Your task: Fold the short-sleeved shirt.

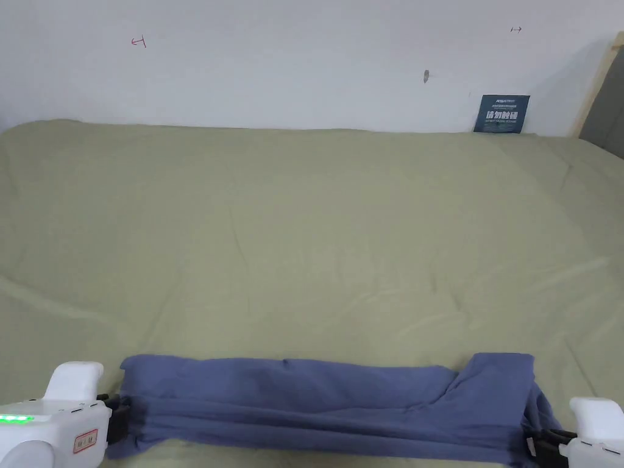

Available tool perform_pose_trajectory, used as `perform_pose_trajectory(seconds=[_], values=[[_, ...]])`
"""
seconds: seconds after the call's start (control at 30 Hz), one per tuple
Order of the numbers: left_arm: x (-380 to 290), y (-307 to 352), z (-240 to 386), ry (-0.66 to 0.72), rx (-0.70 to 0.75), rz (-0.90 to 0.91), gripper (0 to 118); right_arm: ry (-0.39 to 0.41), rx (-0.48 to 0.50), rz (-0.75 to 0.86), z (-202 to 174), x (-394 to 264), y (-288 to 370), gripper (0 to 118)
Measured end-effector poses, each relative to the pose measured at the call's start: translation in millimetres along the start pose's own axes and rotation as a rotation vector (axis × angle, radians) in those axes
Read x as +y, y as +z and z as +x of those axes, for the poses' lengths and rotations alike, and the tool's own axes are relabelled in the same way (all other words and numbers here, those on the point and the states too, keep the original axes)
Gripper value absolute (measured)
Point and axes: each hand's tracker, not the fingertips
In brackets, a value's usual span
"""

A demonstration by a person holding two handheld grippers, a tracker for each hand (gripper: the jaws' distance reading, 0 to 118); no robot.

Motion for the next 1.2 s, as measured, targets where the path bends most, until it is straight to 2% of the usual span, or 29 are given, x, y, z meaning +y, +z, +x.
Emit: perform_pose_trajectory(seconds=[0.03,0.07,0.1,0.13,0.17,0.2,0.23,0.27,0.33,0.37,0.4,0.43,0.47,0.53,0.73,0.83,1.0,1.2], values=[[1,1,0,0.002,0.002,0.005,6,0.004,0.000,0.000,-1,1,1,0],[2,6,3,0.003,0.000,0.012,28,0.011,-0.002,0.000,-3,3,2,2],[5,9,4,0.006,0.001,0.009,68,0.019,-0.017,-0.007,-1,6,4,15],[7,10,5,0.010,0.010,0.000,104,0.018,-0.022,-0.002,-2,9,7,43],[7,15,6,0.009,0.009,0.014,116,0.009,-0.022,0.008,-3,12,11,90],[9,23,9,0.010,0.004,0.058,115,0.002,-0.026,0.018,-4,16,14,109],[14,27,10,0.016,0.002,0.048,115,-0.007,-0.029,0.064,-4,19,20,110],[18,31,12,0.030,-0.005,0.056,114,-0.007,-0.004,0.104,-7,25,26,104],[25,35,14,0.053,-0.014,0.080,105,-0.007,-0.040,0.108,-15,37,26,100],[29,37,17,0.062,-0.028,0.091,78,-0.015,-0.050,0.157,-22,42,30,86],[33,39,20,0.076,-0.031,0.112,42,-0.011,-0.046,0.201,-26,45,30,59],[36,40,23,0.081,-0.023,0.125,1,-0.008,-0.057,0.225,-32,48,29,21],[37,36,27,0.082,-0.030,0.133,0,-0.004,-0.081,0.250,-38,51,27,0],[45,32,34,0.073,-0.019,0.142,0,0.017,-0.131,0.320,-49,52,24,0],[49,23,12,0.155,-0.085,0.050,0,0.039,-0.128,0.363,-74,51,23,0],[59,21,-17,0.251,-0.172,-0.009,0,0.076,-0.142,0.388,-89,49,29,0],[72,9,-68,0.318,-0.326,-0.136,0,0.111,-0.174,0.495,-111,44,41,0],[81,-26,-106,0.372,-0.451,-0.260,0,0.145,-0.141,0.532,-144,32,47,0]])
